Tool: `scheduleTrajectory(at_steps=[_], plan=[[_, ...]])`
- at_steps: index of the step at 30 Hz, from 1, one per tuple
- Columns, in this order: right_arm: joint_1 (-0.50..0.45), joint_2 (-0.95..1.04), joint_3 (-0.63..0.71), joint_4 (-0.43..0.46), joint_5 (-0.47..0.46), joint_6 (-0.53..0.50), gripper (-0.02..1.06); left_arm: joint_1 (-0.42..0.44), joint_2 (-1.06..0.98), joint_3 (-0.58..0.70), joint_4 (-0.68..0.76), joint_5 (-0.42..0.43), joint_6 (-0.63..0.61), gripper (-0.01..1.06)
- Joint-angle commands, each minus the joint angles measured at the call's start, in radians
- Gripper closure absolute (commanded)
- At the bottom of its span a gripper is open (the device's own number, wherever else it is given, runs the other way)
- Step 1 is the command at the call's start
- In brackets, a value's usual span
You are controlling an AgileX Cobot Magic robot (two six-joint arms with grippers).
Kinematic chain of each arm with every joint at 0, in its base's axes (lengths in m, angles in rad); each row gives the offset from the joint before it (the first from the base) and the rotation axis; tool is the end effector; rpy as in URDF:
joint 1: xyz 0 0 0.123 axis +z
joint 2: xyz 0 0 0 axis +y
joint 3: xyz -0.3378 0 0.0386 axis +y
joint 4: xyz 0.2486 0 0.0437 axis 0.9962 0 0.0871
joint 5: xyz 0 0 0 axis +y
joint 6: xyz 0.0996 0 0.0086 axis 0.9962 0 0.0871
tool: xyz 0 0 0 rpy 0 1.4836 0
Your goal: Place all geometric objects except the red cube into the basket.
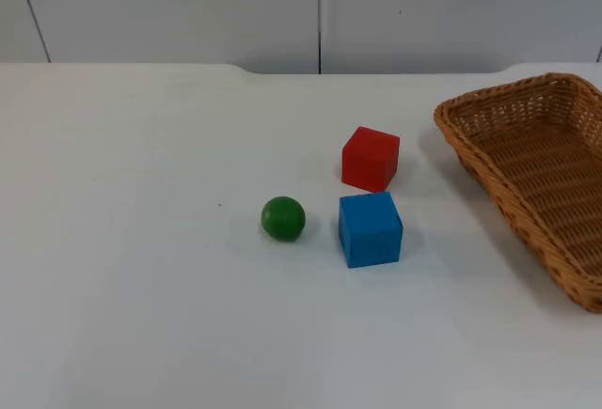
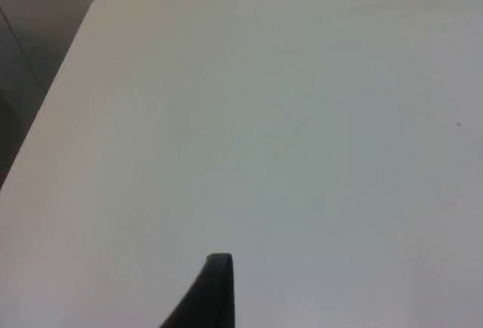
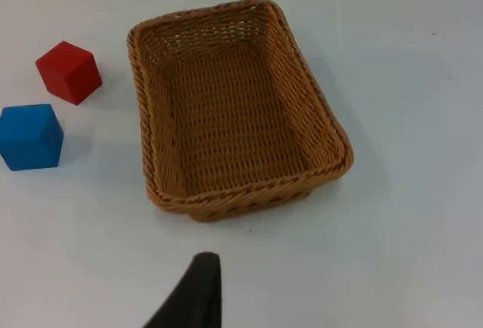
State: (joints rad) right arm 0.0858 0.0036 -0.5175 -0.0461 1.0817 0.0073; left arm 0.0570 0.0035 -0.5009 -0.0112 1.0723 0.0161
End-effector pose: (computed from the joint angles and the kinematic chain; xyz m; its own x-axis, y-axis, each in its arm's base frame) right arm -0.0536 -0.0087 0.2768 -0.4595 -0.0539 -0.8866 -0.0563 0.9979 -0.0315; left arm -0.0516 -0.0039 0.2729 -0.4683 -0.0160 -0.8834 -0.0433 0.9991 0.0049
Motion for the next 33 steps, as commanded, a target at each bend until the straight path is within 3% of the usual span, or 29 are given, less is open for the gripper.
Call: scheduleTrajectory(at_steps=[1,6,10,19,27,33], plan=[[-0.006,-0.002,-0.019,0.000,-0.029,-0.001,-0.01,0.004,-0.003,-0.002,-0.013,-0.006,-0.002,0.00],[-0.006,0.126,-0.083,0.004,-0.090,-0.001,-0.01,0.004,0.103,-0.059,-0.072,-0.069,-0.002,0.00],[-0.006,0.340,-0.155,0.004,-0.151,-0.001,-0.01,0.004,0.275,-0.101,-0.081,-0.109,-0.002,0.00],[-0.006,0.635,-0.188,0.046,-0.258,-0.001,-0.01,0.004,0.564,-0.115,-0.091,-0.194,-0.002,0.00],[-0.006,0.826,-0.188,0.046,-0.264,-0.001,-0.01,0.004,0.705,-0.115,-0.096,-0.230,-0.002,0.00],[-0.006,0.906,-0.188,0.046,-0.264,-0.007,-0.01,0.004,0.791,-0.115,-0.189,-0.240,0.102,0.00]])
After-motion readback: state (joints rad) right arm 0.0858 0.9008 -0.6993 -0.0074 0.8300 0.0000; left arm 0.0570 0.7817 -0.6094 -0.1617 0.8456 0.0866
